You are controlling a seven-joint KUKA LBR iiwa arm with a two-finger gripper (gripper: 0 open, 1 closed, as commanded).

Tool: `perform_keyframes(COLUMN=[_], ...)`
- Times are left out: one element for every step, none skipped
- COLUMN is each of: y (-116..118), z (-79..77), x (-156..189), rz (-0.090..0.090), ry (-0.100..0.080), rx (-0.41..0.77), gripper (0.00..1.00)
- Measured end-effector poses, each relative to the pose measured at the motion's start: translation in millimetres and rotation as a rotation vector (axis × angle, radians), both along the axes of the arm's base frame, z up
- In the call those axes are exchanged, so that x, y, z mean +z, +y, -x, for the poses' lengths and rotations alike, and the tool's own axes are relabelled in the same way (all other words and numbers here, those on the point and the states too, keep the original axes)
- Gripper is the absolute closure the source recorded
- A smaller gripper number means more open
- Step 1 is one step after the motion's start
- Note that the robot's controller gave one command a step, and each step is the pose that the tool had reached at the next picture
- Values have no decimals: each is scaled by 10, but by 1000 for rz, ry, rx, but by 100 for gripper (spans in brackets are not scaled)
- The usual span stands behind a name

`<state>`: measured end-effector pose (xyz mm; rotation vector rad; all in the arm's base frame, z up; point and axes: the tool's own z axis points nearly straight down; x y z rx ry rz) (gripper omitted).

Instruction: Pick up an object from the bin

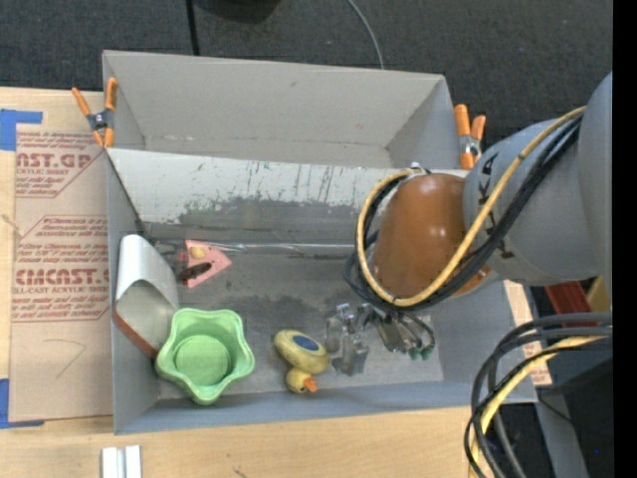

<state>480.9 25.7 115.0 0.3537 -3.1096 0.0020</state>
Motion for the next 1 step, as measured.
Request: perform_keyframes(y=[-55], z=[-77], x=[683], rz=[-2], ry=[-4], rx=[57], gripper=[100])
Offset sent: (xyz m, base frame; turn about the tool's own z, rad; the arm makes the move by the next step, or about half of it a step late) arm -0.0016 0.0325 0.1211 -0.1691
